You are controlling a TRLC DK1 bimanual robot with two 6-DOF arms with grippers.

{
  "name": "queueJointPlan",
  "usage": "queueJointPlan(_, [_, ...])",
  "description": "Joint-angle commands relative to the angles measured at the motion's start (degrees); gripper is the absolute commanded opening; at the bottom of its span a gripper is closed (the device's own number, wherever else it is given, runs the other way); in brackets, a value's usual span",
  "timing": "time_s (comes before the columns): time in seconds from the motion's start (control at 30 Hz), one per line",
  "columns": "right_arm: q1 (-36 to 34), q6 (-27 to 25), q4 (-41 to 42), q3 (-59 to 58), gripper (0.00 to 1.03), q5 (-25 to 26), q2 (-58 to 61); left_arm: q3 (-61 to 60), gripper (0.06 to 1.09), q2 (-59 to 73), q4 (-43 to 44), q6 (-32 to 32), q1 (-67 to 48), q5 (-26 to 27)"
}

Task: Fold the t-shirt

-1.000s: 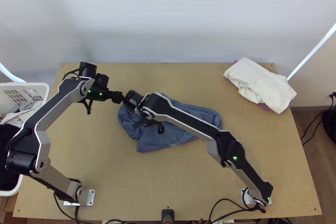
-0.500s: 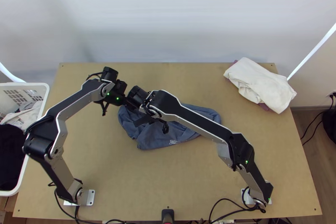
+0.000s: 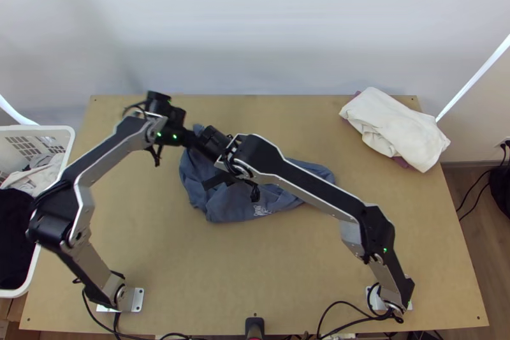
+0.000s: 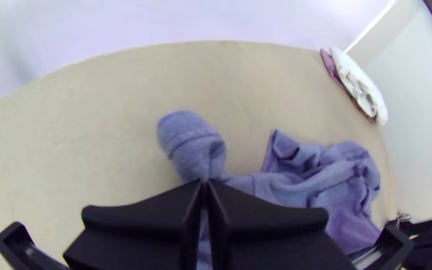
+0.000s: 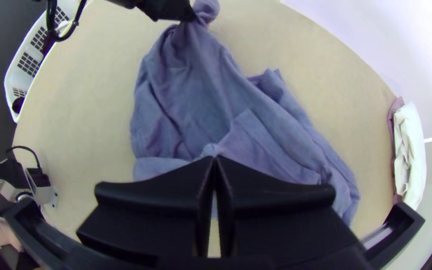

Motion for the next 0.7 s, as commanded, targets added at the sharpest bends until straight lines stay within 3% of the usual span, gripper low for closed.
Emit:
queueJointPlan(0.0, [-1.4, -1.0, 1.4, -0.2, 0.03, 0.4, -4.1, 6.8, 0.10, -4.0, -0.4, -4.9, 2.8, 0.0])
queueJointPlan(0.4, [-7.1, -7.9, 10.3, 1.4, 0.03, 1.5, -12.7, 26.4, 0.09, -7.3, -10.3, -9.8, 10.9, -3.1])
queueJointPlan(0.67, [-6.6, -10.1, 10.6, 0.4, 0.03, 1.4, -20.9, 29.6, 0.09, -15.8, -18.8, -10.1, 12.1, -3.5])
